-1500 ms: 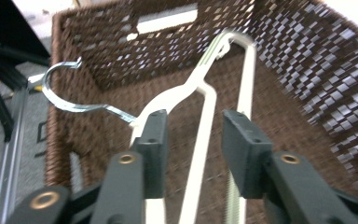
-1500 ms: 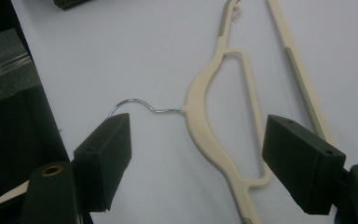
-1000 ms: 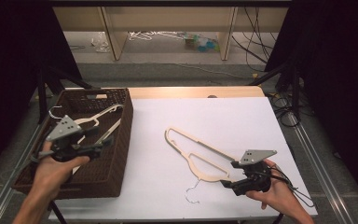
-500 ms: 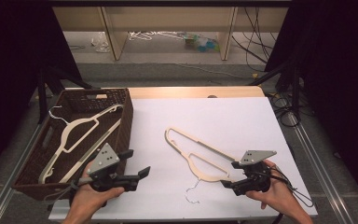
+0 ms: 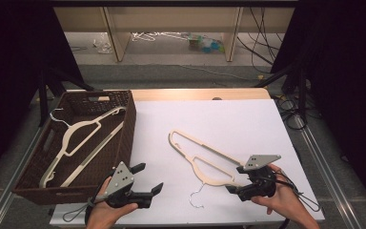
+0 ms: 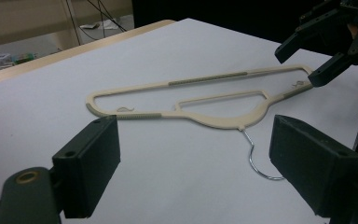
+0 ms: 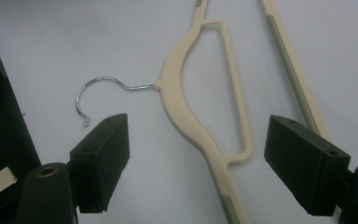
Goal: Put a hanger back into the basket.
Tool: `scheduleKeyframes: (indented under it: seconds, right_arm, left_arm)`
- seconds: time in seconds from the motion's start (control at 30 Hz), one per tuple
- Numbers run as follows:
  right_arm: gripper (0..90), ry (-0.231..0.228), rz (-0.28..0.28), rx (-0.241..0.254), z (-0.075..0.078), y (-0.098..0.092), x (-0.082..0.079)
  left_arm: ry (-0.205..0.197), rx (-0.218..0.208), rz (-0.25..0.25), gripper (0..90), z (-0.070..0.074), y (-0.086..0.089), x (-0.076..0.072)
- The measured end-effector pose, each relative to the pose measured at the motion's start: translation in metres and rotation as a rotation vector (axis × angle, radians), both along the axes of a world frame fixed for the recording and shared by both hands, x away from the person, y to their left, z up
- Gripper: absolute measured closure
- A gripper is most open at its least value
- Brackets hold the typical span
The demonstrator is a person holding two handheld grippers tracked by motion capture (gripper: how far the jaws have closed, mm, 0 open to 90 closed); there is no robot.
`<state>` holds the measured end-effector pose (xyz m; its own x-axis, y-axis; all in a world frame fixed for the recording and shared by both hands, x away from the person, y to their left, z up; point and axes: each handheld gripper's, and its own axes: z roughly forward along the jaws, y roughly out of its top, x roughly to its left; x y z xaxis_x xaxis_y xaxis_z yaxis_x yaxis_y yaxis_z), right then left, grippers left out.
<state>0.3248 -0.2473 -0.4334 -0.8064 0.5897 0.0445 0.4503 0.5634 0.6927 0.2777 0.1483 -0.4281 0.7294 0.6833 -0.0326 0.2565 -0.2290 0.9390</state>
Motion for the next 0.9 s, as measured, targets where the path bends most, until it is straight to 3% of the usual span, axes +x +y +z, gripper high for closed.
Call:
scheduleKeyframes:
  seconds: [0.07,0.2,0.23,0.3,0.33,0.4,0.47,0.63,0.73,0.9]
  right_arm:
    - [23.5,0.022,0.012,-0.02,0.0,-0.001,0.0]
    - [24.6,0.02,0.019,-0.041,-0.003,-0.002,0.001]
    - [25.1,0.043,0.021,-0.056,-0.004,-0.002,0.0]
    - [26.5,0.045,0.038,-0.112,-0.008,-0.004,0.002]
    - [26.5,0.045,0.038,-0.112,-0.008,-0.004,0.002]
    - [30.5,0.058,0.05,-0.158,-0.013,-0.009,0.005]
    - [32.4,0.059,0.041,-0.162,-0.015,-0.009,0.006]
    - [42.2,0.075,0.071,-0.22,-0.019,-0.014,0.014]
    - [47.6,0.131,0.107,-0.268,-0.024,-0.011,0.02]
    - [56.1,0.156,0.127,-0.33,-0.028,-0.006,0.025]
  left_arm:
    - [-0.001,0.006,0.006,16.4,0.0,0.0,0.0]
    - [-0.019,0.037,0.004,16.4,-0.004,0.001,0.001]
    - [-0.012,0.043,0.007,16.4,-0.006,0.001,0.0]
    - [-0.008,0.035,-0.002,16.4,-0.007,0.0,0.0]
    - [-0.009,0.052,-0.002,16.4,-0.008,-0.001,-0.001]
    - [-0.007,0.053,-0.022,16.4,-0.01,-0.003,-0.002]
    - [-0.015,0.073,-0.022,16.4,-0.01,-0.003,-0.002]
    - [0.002,0.067,-0.032,16.4,-0.013,-0.007,-0.002]
    - [0.002,0.081,-0.043,16.5,-0.014,-0.009,-0.002]
    - [0.012,0.094,-0.054,16.6,-0.016,-0.01,-0.002]
